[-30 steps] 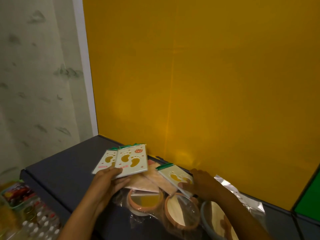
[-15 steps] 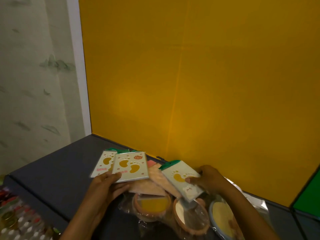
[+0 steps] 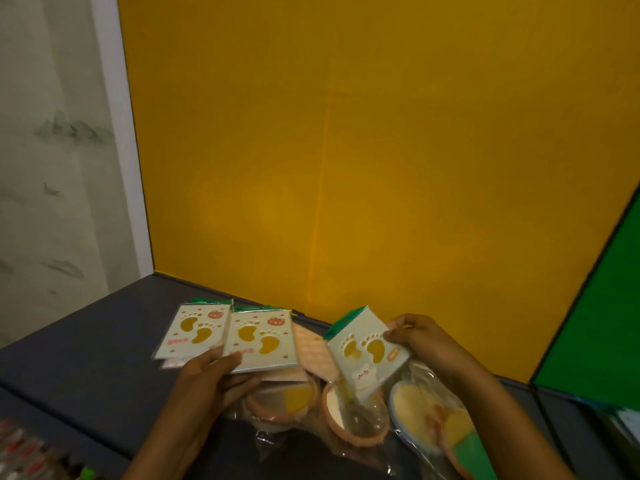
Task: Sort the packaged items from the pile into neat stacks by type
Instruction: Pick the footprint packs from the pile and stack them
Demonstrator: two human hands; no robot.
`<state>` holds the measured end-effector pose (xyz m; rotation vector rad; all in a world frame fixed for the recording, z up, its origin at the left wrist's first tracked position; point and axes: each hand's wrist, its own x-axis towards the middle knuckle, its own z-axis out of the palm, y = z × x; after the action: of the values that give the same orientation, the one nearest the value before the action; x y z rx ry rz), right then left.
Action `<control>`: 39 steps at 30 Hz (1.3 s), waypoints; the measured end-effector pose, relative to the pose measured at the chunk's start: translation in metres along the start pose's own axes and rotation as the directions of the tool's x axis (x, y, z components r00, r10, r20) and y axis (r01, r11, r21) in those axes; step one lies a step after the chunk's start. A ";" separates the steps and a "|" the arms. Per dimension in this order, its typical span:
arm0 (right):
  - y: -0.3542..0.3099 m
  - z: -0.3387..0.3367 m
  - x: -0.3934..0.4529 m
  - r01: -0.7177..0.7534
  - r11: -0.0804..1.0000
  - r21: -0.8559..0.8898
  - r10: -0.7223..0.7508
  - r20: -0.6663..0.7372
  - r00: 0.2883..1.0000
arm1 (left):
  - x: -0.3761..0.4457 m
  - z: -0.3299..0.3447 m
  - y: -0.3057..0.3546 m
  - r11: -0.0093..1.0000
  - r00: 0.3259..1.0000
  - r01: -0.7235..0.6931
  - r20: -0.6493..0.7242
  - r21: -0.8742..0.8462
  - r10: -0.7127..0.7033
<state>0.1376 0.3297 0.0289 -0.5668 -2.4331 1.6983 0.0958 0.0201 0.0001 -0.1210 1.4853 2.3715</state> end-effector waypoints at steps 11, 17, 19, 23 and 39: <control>0.046 -0.104 -0.102 0.094 0.958 0.269 -0.067 -0.108 0.992 | -0.055 0.096 -0.054 0.998 0.995 -0.012 0.099 0.063 0.006; 0.088 -0.173 -0.164 0.134 0.928 0.348 -0.074 -0.181 0.981 | -0.101 0.163 -0.102 0.995 0.983 -0.063 0.178 0.075 0.049; 0.101 -0.193 -0.184 0.139 0.922 0.360 -0.063 -0.216 0.974 | -0.114 0.179 -0.117 0.995 0.982 -0.051 0.188 0.086 0.034; 0.126 -0.232 -0.220 0.154 0.922 0.354 -0.051 -0.283 0.958 | -0.138 0.210 -0.145 0.996 0.972 -0.015 0.234 0.086 -0.006; 0.182 -0.359 -0.274 0.203 0.932 0.301 0.022 -0.606 0.795 | -0.148 0.340 -0.213 0.988 0.902 -0.012 0.428 0.151 -0.055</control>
<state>0.5432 0.5988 0.0223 -0.7740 -1.6363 1.5468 0.3403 0.3702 0.0074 0.3997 1.4201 2.0764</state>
